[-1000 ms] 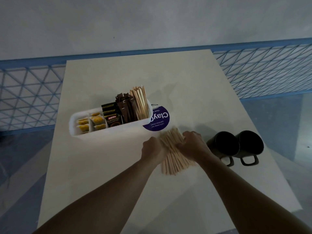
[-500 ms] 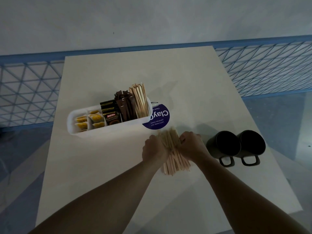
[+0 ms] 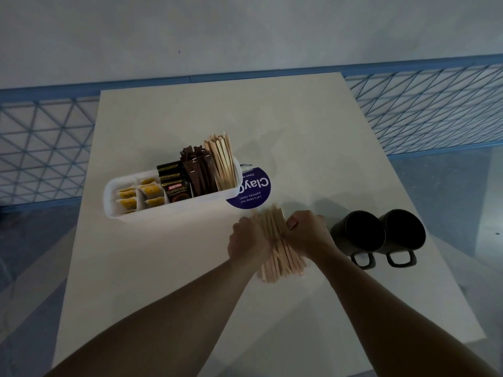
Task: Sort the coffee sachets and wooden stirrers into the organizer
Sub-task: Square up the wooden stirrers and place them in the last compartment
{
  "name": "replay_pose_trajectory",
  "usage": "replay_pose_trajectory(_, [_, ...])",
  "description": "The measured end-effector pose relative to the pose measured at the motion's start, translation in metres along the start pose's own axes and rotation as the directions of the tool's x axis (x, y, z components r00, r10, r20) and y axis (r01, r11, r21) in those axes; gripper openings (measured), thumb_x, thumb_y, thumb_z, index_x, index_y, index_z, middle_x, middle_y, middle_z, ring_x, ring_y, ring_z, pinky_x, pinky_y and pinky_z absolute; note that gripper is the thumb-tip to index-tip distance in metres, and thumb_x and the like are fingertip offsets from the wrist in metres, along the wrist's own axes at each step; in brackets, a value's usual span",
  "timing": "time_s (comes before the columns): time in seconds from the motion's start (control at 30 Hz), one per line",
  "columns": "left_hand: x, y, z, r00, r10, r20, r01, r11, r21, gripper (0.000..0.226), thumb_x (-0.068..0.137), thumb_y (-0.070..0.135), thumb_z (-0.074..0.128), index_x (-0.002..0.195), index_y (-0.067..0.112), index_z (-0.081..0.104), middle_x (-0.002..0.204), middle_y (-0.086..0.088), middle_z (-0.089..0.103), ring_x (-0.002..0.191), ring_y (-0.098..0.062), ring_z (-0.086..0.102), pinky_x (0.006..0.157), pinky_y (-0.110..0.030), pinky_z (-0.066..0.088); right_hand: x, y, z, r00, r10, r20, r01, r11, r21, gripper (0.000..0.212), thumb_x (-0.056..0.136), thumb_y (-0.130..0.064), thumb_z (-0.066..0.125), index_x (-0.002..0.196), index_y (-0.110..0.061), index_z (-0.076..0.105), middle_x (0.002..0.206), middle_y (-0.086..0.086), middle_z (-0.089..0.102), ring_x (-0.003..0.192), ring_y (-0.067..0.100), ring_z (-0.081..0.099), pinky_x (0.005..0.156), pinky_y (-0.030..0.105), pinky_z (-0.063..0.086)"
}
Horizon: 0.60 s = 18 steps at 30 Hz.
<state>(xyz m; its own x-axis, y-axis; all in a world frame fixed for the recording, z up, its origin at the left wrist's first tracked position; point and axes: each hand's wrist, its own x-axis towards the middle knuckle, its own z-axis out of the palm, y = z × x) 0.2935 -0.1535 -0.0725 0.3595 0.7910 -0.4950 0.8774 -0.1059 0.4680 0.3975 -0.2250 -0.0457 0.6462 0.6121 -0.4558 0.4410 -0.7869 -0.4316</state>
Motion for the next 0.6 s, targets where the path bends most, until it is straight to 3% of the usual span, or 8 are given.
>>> replay_pose_trajectory(0.13, [0.0012,-0.0015,-0.0016,0.999,0.019,-0.035,-0.019,1.000,0.005,0.029,0.093,0.031,0.060,0.113,0.009,0.056,0.105,-0.006,0.064,0.091,-0.025,0.064,0.070,-0.030,0.048,-0.0033,-0.0004,-0.0043,1.000,-0.019,-0.018,0.019,1.000,0.011,0.016,0.091,-0.016,0.059,0.088,-0.009,0.073,0.085,0.008,0.072,0.078,0.022,0.063,0.056,0.020,0.042])
replay_pose_trajectory(0.27, [0.0012,-0.0027,-0.0039,0.997,0.059,-0.039,-0.058,0.998,0.031,0.027,0.095,0.030,0.057,0.111,0.009,0.059,0.102,-0.004,0.066,0.088,-0.023,0.066,0.072,-0.030,0.052,-0.0047,-0.0014,-0.0065,0.999,-0.037,-0.020,0.037,0.999,0.002,0.019,0.092,-0.017,0.058,0.092,-0.007,0.074,0.088,0.009,0.074,0.072,0.016,0.056,0.052,0.015,0.035])
replay_pose_trajectory(0.37, [0.0000,-0.0013,-0.0045,0.999,0.030,-0.036,-0.028,0.998,0.049,0.023,0.093,0.025,0.060,0.110,0.009,0.058,0.101,-0.005,0.065,0.090,-0.025,0.066,0.072,-0.030,0.051,-0.0053,-0.0022,-0.0064,0.998,-0.031,-0.046,0.032,0.999,0.020,0.019,0.089,-0.013,0.057,0.088,-0.006,0.074,0.086,0.011,0.075,0.078,0.024,0.066,0.063,0.030,0.053])
replay_pose_trajectory(0.47, [-0.0031,-0.0005,-0.0044,0.999,0.027,-0.037,-0.024,0.997,0.076,0.022,0.093,0.019,0.060,0.112,0.008,0.057,0.103,-0.006,0.065,0.092,-0.025,0.066,0.074,-0.030,0.050,-0.0061,-0.0027,-0.0056,0.998,-0.029,-0.054,0.030,0.999,0.031,0.018,0.084,-0.008,0.057,0.084,-0.006,0.074,0.082,0.011,0.075,0.084,0.029,0.070,0.075,0.041,0.059])
replay_pose_trajectory(0.6, [-0.0057,-0.0003,-0.0074,0.998,0.049,-0.037,-0.045,0.994,0.095,0.019,0.092,0.014,0.061,0.110,0.007,0.059,0.103,-0.008,0.066,0.092,-0.025,0.067,0.075,-0.030,0.052,-0.0067,-0.0024,-0.0057,0.996,-0.024,-0.085,0.027,0.999,0.026,0.018,0.081,-0.004,0.055,0.081,-0.002,0.073,0.081,0.014,0.075,0.084,0.033,0.068,0.066,0.038,0.056])
